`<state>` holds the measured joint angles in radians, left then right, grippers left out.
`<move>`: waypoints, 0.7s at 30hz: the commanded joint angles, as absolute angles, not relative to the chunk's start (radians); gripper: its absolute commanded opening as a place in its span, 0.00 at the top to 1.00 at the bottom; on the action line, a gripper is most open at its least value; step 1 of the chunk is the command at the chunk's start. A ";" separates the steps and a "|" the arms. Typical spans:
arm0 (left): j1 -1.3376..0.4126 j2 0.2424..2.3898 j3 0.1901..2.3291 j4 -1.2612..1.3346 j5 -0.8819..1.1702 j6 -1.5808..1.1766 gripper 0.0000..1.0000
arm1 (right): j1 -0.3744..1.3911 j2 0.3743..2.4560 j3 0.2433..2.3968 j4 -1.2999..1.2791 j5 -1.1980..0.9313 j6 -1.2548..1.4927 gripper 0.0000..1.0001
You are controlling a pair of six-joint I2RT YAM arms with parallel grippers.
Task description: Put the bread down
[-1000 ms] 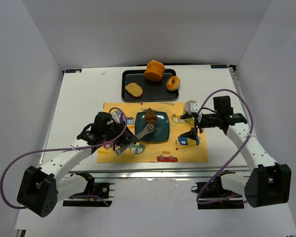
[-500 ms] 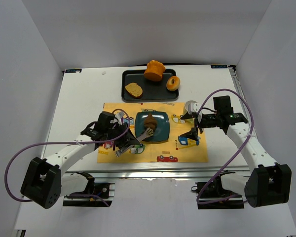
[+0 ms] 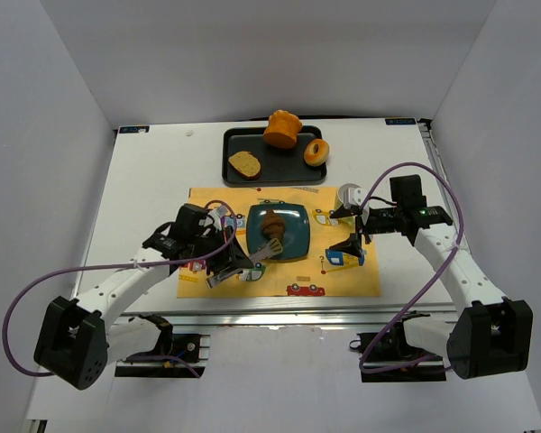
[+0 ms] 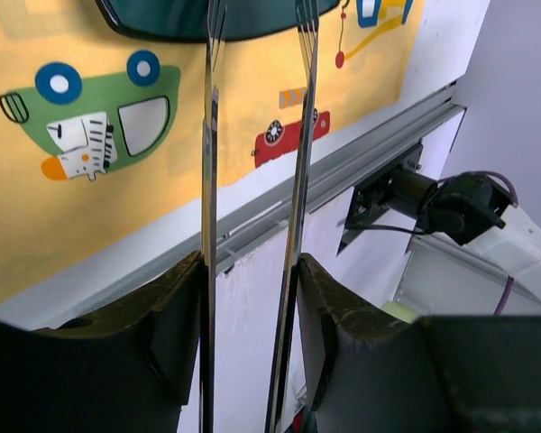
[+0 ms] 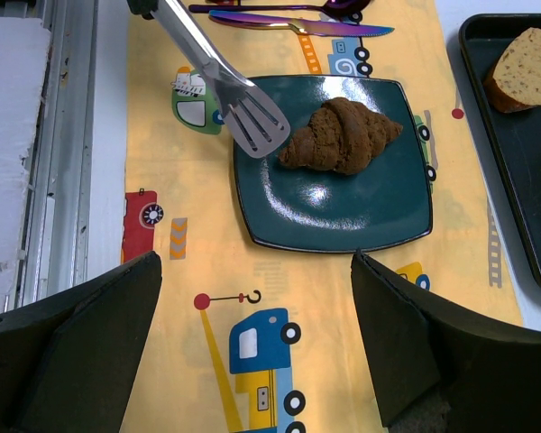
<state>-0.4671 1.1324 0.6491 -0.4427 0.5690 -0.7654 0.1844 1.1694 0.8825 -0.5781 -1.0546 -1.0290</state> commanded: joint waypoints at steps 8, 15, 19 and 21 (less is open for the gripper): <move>-0.469 1.011 0.713 -0.474 0.653 -0.793 0.72 | 0.181 1.169 0.897 -0.588 -1.078 -1.049 0.11; -0.462 1.084 0.865 -0.297 0.635 -0.891 0.96 | 0.181 1.163 0.894 -0.583 -1.083 -1.042 0.11; -0.347 1.146 0.958 -0.486 0.468 -0.749 1.00 | 0.181 1.160 0.896 -0.588 -1.080 -1.055 0.10; -0.201 1.166 0.972 -0.575 0.439 -0.668 1.00 | 0.181 1.160 0.897 -0.586 -1.081 -1.058 0.11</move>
